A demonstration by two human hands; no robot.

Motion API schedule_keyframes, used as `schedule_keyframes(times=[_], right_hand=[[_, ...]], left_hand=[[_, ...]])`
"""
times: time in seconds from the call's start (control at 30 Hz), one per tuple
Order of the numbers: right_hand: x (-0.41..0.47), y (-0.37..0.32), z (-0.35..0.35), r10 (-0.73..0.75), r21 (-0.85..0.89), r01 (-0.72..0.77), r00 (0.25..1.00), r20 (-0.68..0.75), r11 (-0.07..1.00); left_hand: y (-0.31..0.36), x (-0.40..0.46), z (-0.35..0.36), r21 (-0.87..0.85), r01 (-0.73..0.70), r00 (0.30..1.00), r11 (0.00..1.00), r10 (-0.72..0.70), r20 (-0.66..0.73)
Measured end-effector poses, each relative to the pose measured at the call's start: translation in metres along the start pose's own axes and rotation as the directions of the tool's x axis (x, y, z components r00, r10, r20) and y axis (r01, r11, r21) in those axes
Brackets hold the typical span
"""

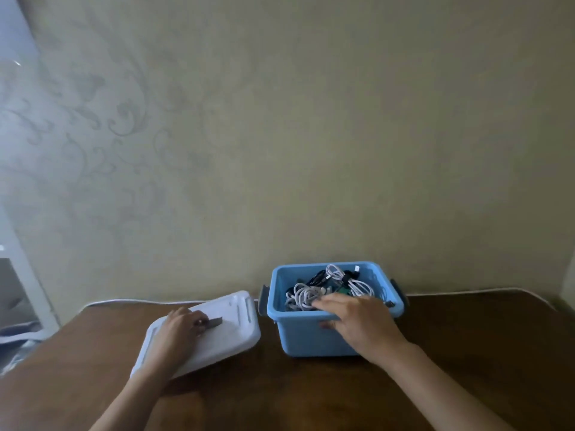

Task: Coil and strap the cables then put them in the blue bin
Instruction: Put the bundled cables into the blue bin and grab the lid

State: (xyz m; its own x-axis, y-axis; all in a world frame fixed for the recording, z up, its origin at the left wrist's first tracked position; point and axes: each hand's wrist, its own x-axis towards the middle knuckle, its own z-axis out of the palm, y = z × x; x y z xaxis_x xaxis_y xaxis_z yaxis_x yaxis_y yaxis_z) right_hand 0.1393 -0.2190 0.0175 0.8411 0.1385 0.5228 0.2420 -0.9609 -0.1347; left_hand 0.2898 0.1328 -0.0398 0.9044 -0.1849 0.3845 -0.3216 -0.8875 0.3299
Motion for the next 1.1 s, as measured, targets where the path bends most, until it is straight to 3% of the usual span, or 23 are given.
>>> schedule_keyframes(times=[0.2, 0.33, 0.53, 0.73, 0.9, 1.0, 1.1], right_hand=[[-0.044, -0.038, -0.029, -0.034, -0.029, 0.036, 0.998, 0.051, 0.999], [-0.073, -0.065, -0.041, -0.006, -0.01, 0.006, 0.997, 0.071, 1.0], [-0.103, -0.087, -0.069, 0.037, 0.062, -0.043, 0.996, 0.085, 0.997], [-0.134, -0.063, -0.103, 0.159, 0.057, -0.156, 0.985, -0.068, 0.986], [-0.153, -0.033, -0.118, 0.349, 0.12, -0.328, 0.895, -0.277, 0.937], [-0.15, -0.02, -0.114, 0.466, 0.203, -0.43, 0.866, -0.182, 0.88], [-0.139, -0.017, -0.101, 0.626, 0.415, -0.584, 0.778, 0.042, 0.698]], left_hand=[[0.033, -0.028, -0.067, -0.198, 0.015, 0.998, 0.98, -0.026, -0.053], [0.092, -0.046, -0.098, -0.286, -0.08, 0.996, 0.955, 0.068, -0.054], [0.18, -0.074, -0.108, -0.273, -0.243, 0.97, 0.931, 0.241, -0.039], [0.23, -0.083, -0.093, -0.202, -0.317, 0.941, 0.927, 0.334, 0.06], [0.246, -0.082, -0.073, -0.153, -0.325, 0.931, 0.933, 0.344, 0.12], [0.252, -0.081, -0.063, -0.116, -0.354, 0.922, 0.928, 0.367, 0.123], [0.256, -0.079, -0.057, -0.117, -0.371, 0.916, 0.921, 0.384, 0.113]])
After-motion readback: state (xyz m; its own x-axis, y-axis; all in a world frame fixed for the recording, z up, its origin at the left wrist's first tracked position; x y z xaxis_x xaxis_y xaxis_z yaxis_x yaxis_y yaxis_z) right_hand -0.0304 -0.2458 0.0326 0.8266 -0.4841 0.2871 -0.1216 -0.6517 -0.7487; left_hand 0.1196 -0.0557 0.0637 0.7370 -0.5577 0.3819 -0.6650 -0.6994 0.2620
